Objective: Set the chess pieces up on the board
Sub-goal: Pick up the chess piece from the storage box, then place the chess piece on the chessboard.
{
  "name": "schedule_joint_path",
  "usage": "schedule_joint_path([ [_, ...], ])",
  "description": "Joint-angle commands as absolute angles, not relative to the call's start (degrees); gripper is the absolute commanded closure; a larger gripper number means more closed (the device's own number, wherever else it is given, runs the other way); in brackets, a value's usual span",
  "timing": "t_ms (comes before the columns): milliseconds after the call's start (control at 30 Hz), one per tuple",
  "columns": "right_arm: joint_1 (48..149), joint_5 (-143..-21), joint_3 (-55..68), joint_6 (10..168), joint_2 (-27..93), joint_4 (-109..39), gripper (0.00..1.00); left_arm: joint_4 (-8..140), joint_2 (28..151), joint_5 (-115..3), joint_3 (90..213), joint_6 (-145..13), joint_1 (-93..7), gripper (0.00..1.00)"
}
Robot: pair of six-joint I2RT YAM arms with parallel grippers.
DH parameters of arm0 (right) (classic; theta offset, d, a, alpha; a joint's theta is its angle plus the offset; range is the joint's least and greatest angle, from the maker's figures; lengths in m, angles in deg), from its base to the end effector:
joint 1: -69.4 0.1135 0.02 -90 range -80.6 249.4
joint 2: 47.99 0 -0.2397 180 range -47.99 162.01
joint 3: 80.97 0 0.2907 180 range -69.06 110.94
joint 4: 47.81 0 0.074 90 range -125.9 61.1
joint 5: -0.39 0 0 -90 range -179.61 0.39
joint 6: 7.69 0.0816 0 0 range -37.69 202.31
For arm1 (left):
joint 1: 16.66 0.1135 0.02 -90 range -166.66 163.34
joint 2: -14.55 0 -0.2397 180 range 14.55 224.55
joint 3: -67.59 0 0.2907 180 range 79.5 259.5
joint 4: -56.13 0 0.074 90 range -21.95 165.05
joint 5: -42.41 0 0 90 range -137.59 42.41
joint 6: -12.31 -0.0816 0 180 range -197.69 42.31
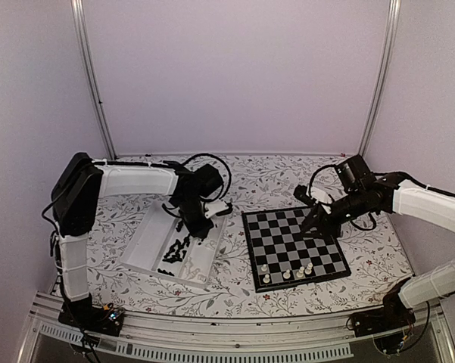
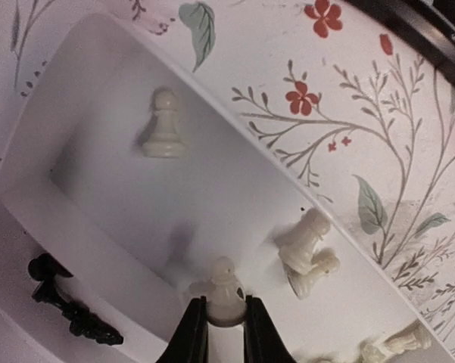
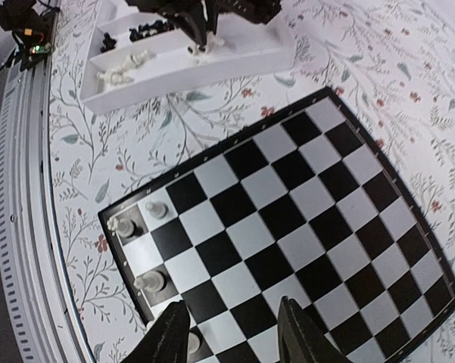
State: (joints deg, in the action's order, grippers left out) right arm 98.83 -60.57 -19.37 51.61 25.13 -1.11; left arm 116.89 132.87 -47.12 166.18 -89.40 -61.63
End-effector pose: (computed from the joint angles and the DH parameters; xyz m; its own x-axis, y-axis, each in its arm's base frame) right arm 0.2521 0.1877 0.1613 -0.3036 -0.6838 -0.6635 -0.9388 0.3335 0.0859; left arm 0.3068 -0.3056 0.0729 -0.5400 0.8263 -0.1601 0.8327 0.5522 0.0415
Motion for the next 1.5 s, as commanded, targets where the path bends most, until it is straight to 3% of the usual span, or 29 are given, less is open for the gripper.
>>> schedule_joint_path([
  [0,98.5,-57.6,-10.4,54.2,27.5,-2.4,0.58,112.0,123.3,-50.1,163.8,-87.0,-61.3,0.90],
  [333,97.9,-43.0,6.3,65.9,42.2,-0.9,0.57,94.4,109.6,-57.9,152.6,-82.2,-63.2,0.89],
  [533,97.9,-24.3,16.1,71.2,56.1,4.0,0.52,86.7,106.9,-61.3,149.5,-80.3,-65.7,0.88],
  [667,99.2,-18.5,18.7,73.3,62.1,4.4,0.51,85.8,107.9,-62.2,150.4,-79.4,-67.4,0.88],
  [967,102.5,-14.1,18.7,74.2,66.2,3.9,0.52,83.8,111.0,-64.6,151.8,-79.2,-70.7,0.88],
  [1467,103.5,-15.2,17.0,74.4,66.7,3.5,0.69,82.0,112.1,-64.4,152.0,-78.6,-72.1,0.88],
])
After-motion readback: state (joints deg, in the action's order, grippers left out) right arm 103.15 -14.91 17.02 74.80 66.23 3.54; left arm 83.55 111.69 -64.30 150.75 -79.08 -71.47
